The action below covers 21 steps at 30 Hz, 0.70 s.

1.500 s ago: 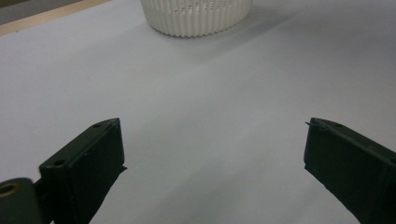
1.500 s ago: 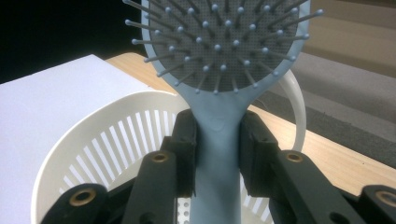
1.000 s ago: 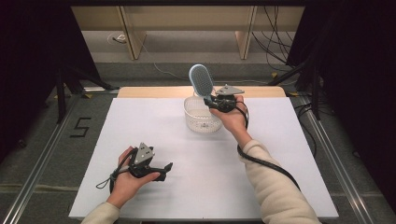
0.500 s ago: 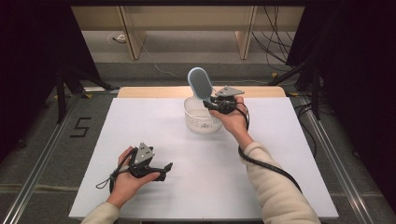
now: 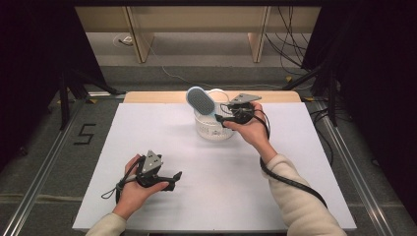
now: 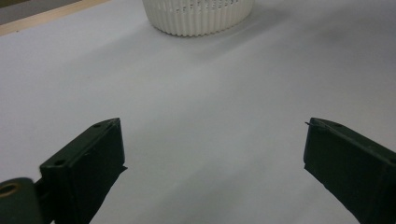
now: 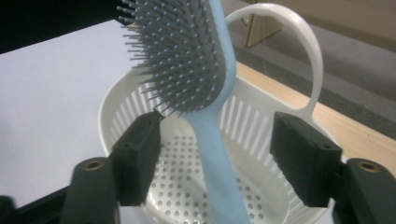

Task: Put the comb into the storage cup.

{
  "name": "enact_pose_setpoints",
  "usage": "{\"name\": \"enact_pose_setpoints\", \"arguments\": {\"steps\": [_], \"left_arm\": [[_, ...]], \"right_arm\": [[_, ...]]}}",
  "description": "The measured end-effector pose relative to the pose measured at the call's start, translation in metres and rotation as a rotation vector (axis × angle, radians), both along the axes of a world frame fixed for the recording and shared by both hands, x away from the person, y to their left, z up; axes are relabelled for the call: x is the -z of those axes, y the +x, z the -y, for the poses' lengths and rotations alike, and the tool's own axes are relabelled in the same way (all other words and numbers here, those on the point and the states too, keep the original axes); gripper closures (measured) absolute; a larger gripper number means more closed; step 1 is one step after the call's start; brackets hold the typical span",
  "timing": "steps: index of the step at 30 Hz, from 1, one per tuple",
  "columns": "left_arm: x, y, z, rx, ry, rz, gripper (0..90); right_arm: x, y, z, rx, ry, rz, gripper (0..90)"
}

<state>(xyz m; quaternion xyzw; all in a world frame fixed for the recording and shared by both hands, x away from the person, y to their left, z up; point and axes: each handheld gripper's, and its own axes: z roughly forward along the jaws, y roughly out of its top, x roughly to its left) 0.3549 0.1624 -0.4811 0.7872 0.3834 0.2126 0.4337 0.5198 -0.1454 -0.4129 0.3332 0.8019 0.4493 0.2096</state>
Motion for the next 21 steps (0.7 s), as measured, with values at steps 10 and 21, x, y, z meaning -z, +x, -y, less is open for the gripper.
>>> {"name": "enact_pose_setpoints", "arguments": {"steps": [10,21], "left_arm": [[0.000,0.000,0.000,0.000,0.004,0.000,4.7],[0.000,0.000,0.000,-0.003,0.005,-0.003,4.8]], "right_arm": [[0.000,-0.014,0.013,-0.026,0.022,-0.052,21.2],[0.002,-0.032,0.041,-0.023,0.038,-0.048,19.4]]}}
